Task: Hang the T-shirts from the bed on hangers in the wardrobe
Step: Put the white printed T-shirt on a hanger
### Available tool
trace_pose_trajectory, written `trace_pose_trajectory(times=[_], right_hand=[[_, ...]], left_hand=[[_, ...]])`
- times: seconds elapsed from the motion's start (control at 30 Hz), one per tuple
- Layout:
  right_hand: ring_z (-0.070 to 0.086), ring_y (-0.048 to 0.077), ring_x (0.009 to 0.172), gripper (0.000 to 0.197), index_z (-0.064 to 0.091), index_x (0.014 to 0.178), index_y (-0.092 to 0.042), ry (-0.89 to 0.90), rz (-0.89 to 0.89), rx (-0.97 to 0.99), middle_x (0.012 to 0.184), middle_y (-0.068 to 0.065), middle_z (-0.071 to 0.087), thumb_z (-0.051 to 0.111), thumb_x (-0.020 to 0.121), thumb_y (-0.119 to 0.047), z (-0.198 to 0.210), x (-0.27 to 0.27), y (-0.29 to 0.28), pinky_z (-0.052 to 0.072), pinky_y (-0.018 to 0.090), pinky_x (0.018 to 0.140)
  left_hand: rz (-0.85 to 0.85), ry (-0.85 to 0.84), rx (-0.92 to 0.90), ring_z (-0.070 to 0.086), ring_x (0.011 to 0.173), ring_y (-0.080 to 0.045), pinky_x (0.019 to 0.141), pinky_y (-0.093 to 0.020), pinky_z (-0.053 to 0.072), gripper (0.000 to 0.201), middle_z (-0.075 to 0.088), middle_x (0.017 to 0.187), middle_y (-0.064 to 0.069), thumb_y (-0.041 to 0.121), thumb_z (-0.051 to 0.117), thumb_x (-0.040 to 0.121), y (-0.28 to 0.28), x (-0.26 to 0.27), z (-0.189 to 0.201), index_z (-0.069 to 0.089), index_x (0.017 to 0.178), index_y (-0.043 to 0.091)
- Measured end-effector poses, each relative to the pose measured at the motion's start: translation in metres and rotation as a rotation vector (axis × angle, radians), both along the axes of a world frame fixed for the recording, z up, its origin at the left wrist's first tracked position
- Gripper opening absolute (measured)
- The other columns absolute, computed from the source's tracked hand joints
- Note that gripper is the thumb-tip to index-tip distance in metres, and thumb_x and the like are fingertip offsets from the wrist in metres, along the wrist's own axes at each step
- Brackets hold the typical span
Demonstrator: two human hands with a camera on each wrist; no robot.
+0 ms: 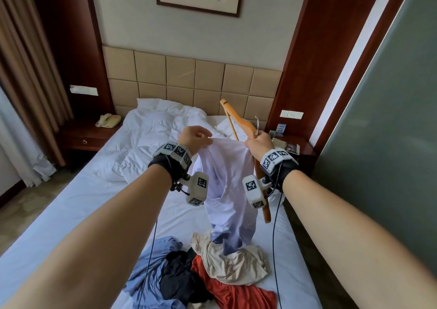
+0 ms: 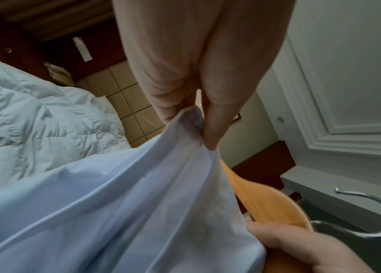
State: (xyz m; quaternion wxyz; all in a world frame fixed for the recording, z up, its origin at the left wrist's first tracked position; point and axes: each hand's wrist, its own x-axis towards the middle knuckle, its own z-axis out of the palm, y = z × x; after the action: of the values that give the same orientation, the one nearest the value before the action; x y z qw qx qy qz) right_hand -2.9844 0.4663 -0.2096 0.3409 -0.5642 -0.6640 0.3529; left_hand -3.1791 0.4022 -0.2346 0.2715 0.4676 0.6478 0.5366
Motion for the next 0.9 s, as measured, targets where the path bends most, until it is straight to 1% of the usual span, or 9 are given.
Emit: trace_pose_trajectory(times=[0.13,0.2,0.3,0.37,0.43,0.57,0.67,0.77,0.9], right_hand=[[0.058,0.028,0.086,0.030,0.062,0.117,-0.006,-0.058,0.071,0.016,0.098,0.009,0.064,0.062,0.088,-0.007,0.002,-0.002,-0.005,0.042,0.029,0.069],[0.062,0.029,0.088,0.028,0.062,0.116,-0.008,-0.087,0.105,0.035,0.103,0.013,0.068,0.062,0.088,-0.009,0.003,-0.006,-0.008,0.052,0.034,0.078],[0.063,0.028,0.091,0.032,0.058,0.120,-0.004,-0.047,0.165,0.042,0.102,0.011,0.065,0.062,0.090,-0.013,0.007,-0.013,-0.014,0.053,0.044,0.089],[0.060,0.022,0.087,0.035,0.056,0.121,-0.003,0.027,0.243,0.005,0.099,0.006,0.064,0.066,0.088,-0.010,0.011,-0.016,-0.018,0.054,0.041,0.084],[0.061,0.018,0.084,0.042,0.057,0.121,-0.004,0.083,0.330,-0.040,0.096,0.004,0.065,0.071,0.081,-0.001,0.015,-0.021,-0.023,0.053,0.034,0.078],[0.062,0.021,0.075,0.052,0.064,0.108,-0.002,0.121,0.385,-0.052,0.081,0.008,0.063,0.077,0.058,-0.006,0.016,-0.033,-0.027,0.057,0.042,0.082],[0.062,0.020,0.073,0.044,0.064,0.106,0.000,0.104,0.406,-0.043,0.079,0.008,0.063,0.080,0.065,-0.004,0.018,-0.040,-0.027,0.057,0.036,0.072],[0.058,0.011,0.067,0.027,0.062,0.096,-0.012,0.026,0.415,-0.025,0.075,0.000,0.061,0.077,0.076,-0.003,0.018,-0.047,-0.025,0.049,0.023,0.059],[0.054,0.015,0.061,0.018,0.060,0.084,-0.013,-0.012,0.369,-0.023,0.068,0.002,0.057,0.072,0.076,-0.001,0.013,-0.057,-0.020,0.045,0.026,0.056]], left_hand=[[-0.061,-0.053,0.092,0.061,0.071,-0.017,0.078,-0.033,0.055,0.014,0.060,0.072,-0.008,0.003,0.077,0.080,-0.004,0.007,0.006,0.072,0.083,0.016],[-0.086,-0.077,0.098,0.064,0.074,-0.017,0.082,-0.034,0.056,0.013,0.066,0.075,-0.007,0.005,0.080,0.079,-0.004,0.010,0.011,0.072,0.082,0.015],[-0.127,-0.104,0.093,0.066,0.069,-0.014,0.074,-0.031,0.055,0.012,0.071,0.071,-0.001,0.006,0.081,0.078,-0.003,0.012,0.020,0.072,0.081,0.013],[-0.161,-0.089,0.076,0.067,0.069,-0.013,0.073,-0.030,0.054,0.016,0.072,0.075,-0.004,0.007,0.083,0.077,-0.002,0.013,0.023,0.071,0.088,0.006],[-0.180,-0.048,0.057,0.070,0.077,-0.020,0.080,-0.036,0.058,0.024,0.074,0.084,-0.012,0.009,0.084,0.075,-0.002,0.013,0.025,0.070,0.092,0.000],[-0.228,-0.034,0.063,0.070,0.090,-0.035,0.093,-0.050,0.055,0.016,0.073,0.092,-0.023,0.003,0.081,0.077,-0.005,0.009,0.026,0.068,0.087,0.004],[-0.223,-0.042,0.073,0.069,0.089,-0.036,0.094,-0.054,0.053,0.015,0.072,0.093,-0.024,0.001,0.080,0.077,-0.006,-0.001,0.025,0.069,0.086,0.009],[-0.206,0.003,0.086,0.067,0.085,-0.029,0.094,-0.055,0.053,0.017,0.071,0.087,-0.015,0.007,0.084,0.071,-0.006,-0.008,0.024,0.070,0.078,0.014],[-0.195,0.000,0.054,0.064,0.091,-0.022,0.098,-0.049,0.052,0.027,0.066,0.096,-0.006,0.016,0.086,0.058,-0.007,-0.016,0.019,0.069,0.079,0.020]])
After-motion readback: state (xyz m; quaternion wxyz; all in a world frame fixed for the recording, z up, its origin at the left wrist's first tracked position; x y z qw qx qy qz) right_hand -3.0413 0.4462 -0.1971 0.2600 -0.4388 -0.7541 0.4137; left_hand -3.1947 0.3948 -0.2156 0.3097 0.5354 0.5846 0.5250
